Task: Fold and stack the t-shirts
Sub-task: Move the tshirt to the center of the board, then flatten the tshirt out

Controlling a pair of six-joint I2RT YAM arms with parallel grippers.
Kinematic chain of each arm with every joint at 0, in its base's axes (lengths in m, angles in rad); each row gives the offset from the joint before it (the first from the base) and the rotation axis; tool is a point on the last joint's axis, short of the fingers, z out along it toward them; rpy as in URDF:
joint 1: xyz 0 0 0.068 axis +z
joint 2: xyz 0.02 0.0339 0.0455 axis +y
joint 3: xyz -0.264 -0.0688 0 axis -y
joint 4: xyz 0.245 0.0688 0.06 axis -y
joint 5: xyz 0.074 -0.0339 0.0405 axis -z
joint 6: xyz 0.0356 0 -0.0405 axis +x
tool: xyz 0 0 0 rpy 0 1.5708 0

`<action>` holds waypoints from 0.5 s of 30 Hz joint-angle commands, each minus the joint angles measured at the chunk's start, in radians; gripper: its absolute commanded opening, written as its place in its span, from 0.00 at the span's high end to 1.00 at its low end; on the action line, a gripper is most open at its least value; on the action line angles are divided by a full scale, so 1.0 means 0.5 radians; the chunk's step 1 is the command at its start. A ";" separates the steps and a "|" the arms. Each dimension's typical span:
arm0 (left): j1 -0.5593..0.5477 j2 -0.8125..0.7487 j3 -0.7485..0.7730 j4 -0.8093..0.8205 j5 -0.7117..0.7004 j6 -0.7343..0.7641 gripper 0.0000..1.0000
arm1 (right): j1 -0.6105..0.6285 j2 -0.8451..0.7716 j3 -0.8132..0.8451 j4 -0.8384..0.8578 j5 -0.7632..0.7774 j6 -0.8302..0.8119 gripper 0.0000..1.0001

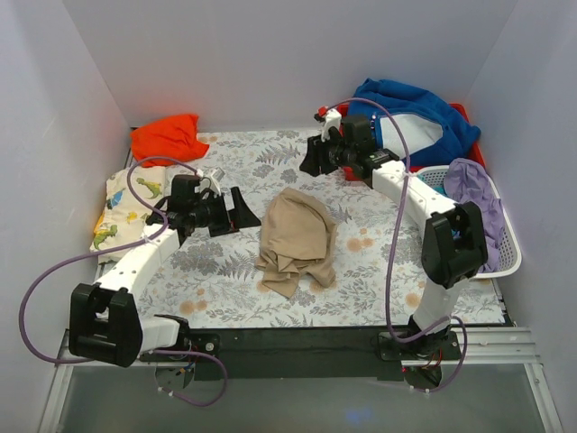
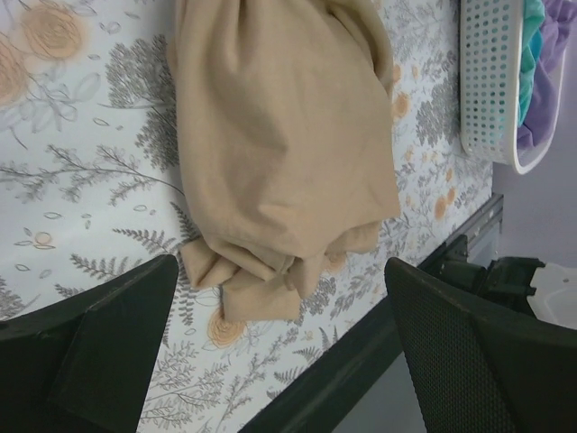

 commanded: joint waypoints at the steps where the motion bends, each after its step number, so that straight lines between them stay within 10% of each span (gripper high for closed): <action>1: -0.068 -0.016 -0.095 0.063 0.203 -0.059 0.02 | -0.009 -0.271 -0.148 -0.056 0.597 -0.170 0.45; 15: -0.768 0.264 -0.169 0.198 -0.694 -0.298 0.02 | -0.009 -0.986 -0.998 -0.016 0.447 0.005 0.45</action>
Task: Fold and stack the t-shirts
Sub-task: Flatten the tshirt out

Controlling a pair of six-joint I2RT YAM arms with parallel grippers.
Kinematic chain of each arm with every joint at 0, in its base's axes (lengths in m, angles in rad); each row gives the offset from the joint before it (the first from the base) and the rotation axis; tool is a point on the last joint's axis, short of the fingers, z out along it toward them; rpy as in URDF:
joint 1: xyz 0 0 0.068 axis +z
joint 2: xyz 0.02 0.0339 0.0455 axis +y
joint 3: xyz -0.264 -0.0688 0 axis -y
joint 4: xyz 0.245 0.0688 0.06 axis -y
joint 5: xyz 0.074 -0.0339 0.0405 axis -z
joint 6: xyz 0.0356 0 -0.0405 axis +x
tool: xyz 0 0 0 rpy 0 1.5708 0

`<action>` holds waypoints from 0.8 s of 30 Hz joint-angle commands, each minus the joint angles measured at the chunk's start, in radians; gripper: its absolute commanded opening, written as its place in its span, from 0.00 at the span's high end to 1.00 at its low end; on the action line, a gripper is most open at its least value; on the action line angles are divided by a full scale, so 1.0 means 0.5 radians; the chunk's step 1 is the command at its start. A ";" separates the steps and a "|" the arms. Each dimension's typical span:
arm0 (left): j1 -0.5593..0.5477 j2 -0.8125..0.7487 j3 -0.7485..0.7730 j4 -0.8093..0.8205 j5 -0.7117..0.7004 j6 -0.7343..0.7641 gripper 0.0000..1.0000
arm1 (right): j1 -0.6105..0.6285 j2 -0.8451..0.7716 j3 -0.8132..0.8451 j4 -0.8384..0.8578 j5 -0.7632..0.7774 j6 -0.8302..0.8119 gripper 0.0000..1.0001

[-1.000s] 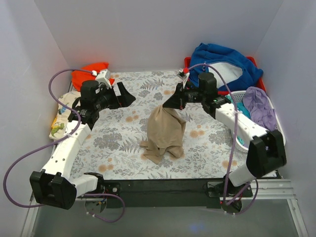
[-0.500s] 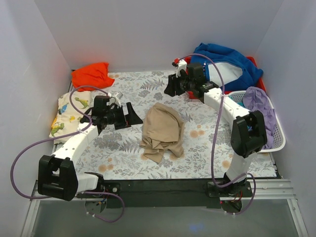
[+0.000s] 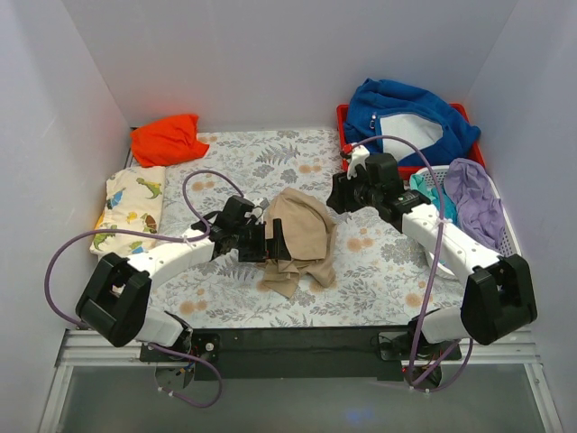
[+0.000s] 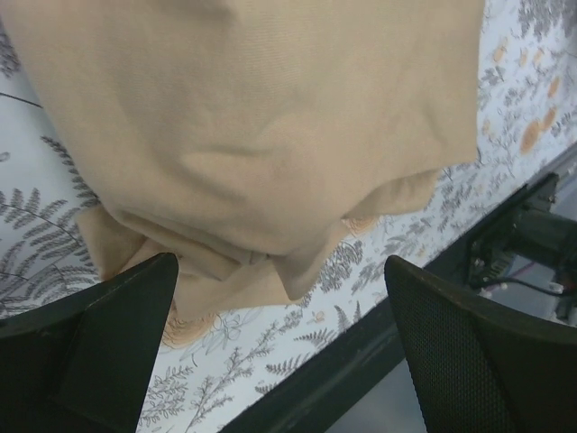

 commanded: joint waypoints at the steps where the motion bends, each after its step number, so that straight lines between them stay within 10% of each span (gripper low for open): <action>1: -0.039 -0.022 -0.037 0.118 -0.383 -0.082 0.02 | 0.001 -0.134 -0.091 0.039 0.024 0.031 0.45; 9: -0.076 0.189 -0.028 0.277 -0.429 -0.085 0.21 | 0.001 -0.282 -0.355 0.039 0.049 0.096 0.45; 12: -0.086 0.226 -0.006 0.327 -0.420 -0.073 0.49 | 0.001 -0.312 -0.441 0.039 0.003 0.136 0.45; 13: -0.089 0.229 0.006 0.321 -0.417 -0.067 0.96 | -0.002 -0.315 -0.468 0.039 -0.027 0.148 0.46; 14: -0.089 0.214 0.024 0.308 -0.429 -0.070 1.00 | 0.001 -0.318 -0.493 0.035 -0.037 0.175 0.47; 24: 0.003 -0.268 1.091 -0.559 -0.889 0.347 1.00 | 0.001 -0.315 -0.772 0.127 -0.218 0.286 0.52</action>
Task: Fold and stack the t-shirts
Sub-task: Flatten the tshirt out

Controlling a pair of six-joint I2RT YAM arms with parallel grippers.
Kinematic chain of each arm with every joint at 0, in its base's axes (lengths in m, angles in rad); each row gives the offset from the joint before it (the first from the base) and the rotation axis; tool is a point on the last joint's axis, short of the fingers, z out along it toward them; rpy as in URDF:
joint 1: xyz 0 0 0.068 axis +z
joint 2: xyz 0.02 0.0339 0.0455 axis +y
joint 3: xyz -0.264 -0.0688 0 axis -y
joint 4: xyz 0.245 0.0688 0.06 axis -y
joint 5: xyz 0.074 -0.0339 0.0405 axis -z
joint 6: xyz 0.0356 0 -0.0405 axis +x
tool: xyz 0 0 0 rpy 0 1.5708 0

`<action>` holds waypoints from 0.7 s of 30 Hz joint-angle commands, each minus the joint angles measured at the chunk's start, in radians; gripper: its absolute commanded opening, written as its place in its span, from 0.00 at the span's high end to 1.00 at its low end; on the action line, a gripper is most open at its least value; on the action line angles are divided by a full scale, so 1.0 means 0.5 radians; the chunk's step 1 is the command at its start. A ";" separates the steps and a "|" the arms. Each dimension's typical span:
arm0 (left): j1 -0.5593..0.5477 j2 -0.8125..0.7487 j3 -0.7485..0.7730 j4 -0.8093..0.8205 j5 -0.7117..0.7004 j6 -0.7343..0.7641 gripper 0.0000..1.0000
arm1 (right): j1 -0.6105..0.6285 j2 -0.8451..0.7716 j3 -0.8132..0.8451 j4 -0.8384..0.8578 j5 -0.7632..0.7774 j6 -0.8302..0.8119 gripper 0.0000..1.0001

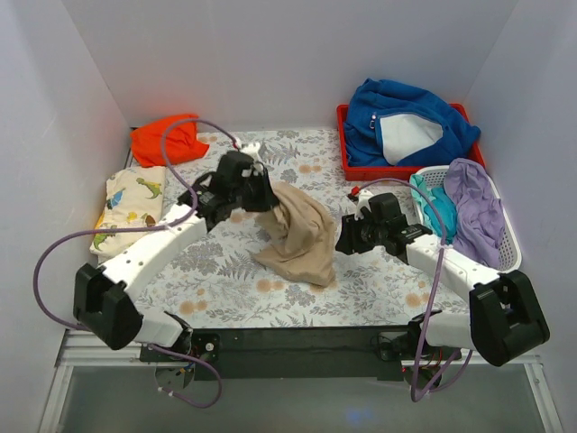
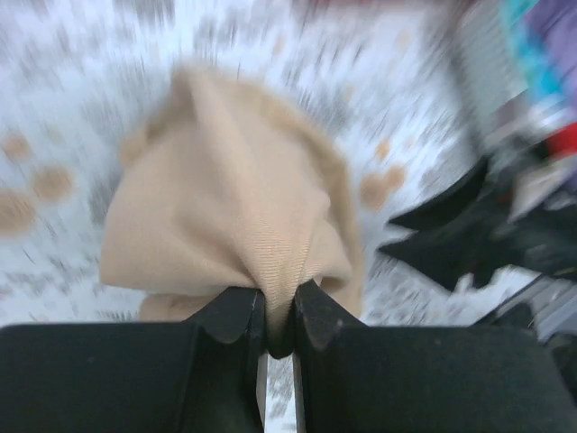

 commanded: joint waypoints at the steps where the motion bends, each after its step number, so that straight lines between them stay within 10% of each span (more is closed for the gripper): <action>1: 0.090 -0.282 0.449 -0.315 -0.246 0.228 1.00 | 0.001 -0.004 -0.042 0.130 -0.136 0.062 0.52; 13: 0.499 -0.098 0.459 -0.251 -0.093 0.290 1.00 | 0.056 0.211 0.050 0.541 -0.673 0.292 0.48; 21: 0.508 0.049 0.480 -0.104 -0.049 0.320 1.00 | 0.565 0.327 0.188 0.563 -0.413 0.359 0.44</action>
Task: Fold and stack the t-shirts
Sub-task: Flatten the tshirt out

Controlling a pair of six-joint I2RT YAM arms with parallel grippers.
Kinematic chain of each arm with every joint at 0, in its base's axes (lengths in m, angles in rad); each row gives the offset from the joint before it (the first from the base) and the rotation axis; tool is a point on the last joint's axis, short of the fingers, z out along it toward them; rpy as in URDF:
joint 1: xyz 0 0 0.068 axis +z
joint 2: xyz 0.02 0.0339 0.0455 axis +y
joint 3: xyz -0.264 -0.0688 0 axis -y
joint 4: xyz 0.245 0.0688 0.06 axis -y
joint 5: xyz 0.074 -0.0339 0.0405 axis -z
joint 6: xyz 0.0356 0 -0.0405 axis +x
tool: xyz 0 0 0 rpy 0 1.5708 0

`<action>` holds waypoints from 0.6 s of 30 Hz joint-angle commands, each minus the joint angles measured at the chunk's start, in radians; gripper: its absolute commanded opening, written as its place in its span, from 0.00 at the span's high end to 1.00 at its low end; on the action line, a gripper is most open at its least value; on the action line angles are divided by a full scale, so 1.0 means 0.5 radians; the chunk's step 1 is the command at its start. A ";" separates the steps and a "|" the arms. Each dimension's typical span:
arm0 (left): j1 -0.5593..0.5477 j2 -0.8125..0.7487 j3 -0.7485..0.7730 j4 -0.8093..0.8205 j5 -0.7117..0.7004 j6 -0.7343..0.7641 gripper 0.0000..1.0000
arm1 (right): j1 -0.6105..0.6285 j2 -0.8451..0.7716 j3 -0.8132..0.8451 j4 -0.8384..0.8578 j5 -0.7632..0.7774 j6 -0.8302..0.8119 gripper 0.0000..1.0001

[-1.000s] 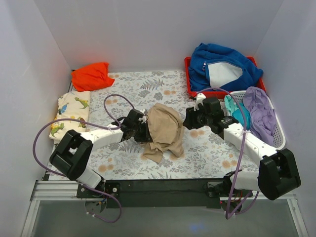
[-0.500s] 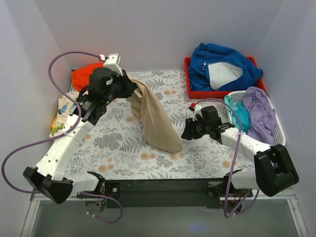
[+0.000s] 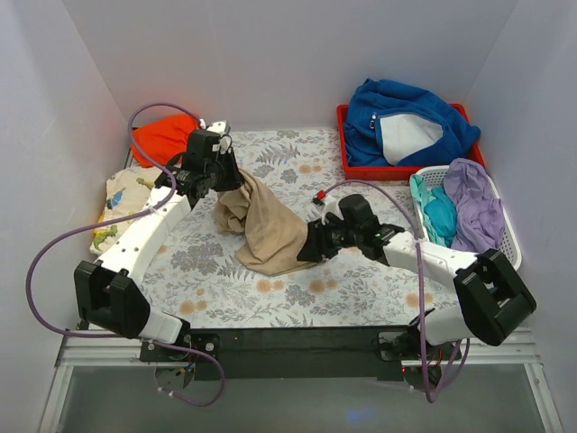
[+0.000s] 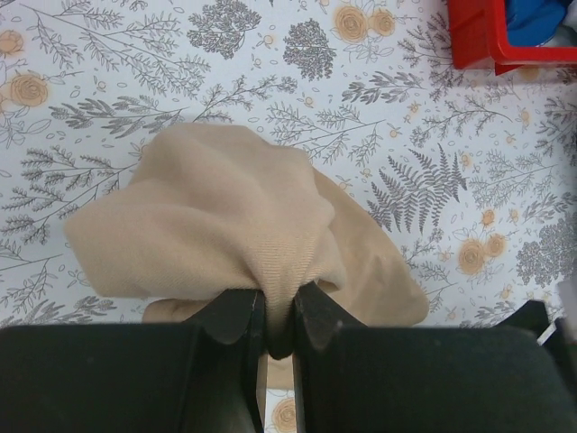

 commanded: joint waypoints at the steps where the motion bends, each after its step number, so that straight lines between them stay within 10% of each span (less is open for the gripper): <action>1: 0.010 0.032 0.098 0.122 0.047 0.042 1.00 | 0.248 0.132 0.154 0.099 0.294 0.031 0.44; 18: 0.095 0.121 0.043 0.254 0.151 0.066 1.00 | 0.896 1.083 1.065 -0.226 1.219 -0.475 0.42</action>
